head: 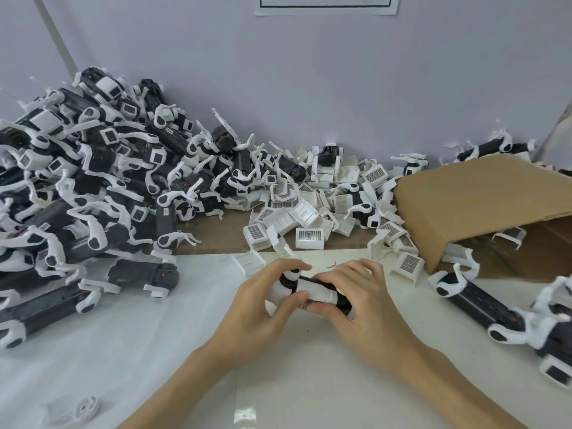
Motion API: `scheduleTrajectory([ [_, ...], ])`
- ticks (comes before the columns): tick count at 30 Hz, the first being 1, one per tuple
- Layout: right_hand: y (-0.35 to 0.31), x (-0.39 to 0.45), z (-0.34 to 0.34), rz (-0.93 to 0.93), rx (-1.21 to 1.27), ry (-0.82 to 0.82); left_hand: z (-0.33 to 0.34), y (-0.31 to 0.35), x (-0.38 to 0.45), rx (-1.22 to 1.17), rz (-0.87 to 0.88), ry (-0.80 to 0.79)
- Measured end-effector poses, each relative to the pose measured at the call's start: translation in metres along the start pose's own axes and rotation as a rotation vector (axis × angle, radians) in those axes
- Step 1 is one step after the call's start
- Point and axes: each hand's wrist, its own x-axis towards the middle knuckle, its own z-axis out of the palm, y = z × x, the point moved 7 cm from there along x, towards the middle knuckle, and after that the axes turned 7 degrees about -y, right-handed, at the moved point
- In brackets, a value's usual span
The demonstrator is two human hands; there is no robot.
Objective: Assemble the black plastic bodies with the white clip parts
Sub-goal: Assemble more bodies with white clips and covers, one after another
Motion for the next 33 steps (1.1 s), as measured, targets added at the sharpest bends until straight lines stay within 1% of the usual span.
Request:
scheduleTrajectory([
  [1,-0.002,0.000,0.000,-0.002,0.015,-0.002,-0.001,-0.004,0.000,-0.069,-0.051,0.011],
  [3,-0.006,0.000,0.001,0.000,0.064,-0.019,-0.005,-0.011,0.000,-0.178,-0.148,0.085],
  [5,-0.014,0.001,0.004,-0.036,0.003,-0.065,-0.010,-0.022,0.000,-0.285,-0.247,0.180],
  [7,-0.020,0.002,0.005,-0.081,-0.075,-0.055,-0.013,-0.027,-0.001,-0.328,-0.303,0.226],
  [9,-0.017,0.001,-0.001,-0.053,-0.013,0.010,-0.012,-0.022,-0.002,-0.248,-0.268,0.197],
  [12,-0.001,-0.002,-0.010,0.071,0.225,0.064,-0.007,-0.002,-0.004,0.084,-0.048,0.120],
  [13,0.003,-0.003,-0.011,0.094,0.283,0.051,-0.004,0.001,-0.004,0.135,-0.002,0.090],
  [15,0.007,-0.003,-0.009,0.098,0.347,0.000,-0.003,0.003,-0.002,0.125,0.018,0.074],
  [17,0.004,-0.003,-0.004,0.076,0.364,-0.030,-0.004,0.003,-0.002,0.105,0.034,0.108],
  [20,-0.003,-0.003,0.001,0.042,0.249,-0.010,-0.007,0.001,-0.004,0.097,0.016,0.166],
  [22,-0.005,-0.002,0.001,0.057,0.202,0.001,-0.010,-0.001,-0.003,0.074,-0.011,0.176],
  [29,-0.006,0.001,-0.007,0.127,0.130,0.015,-0.009,0.003,0.000,0.069,-0.021,0.151],
  [33,-0.012,-0.001,-0.004,0.093,0.129,-0.006,-0.007,0.006,-0.003,0.110,0.014,0.165],
])
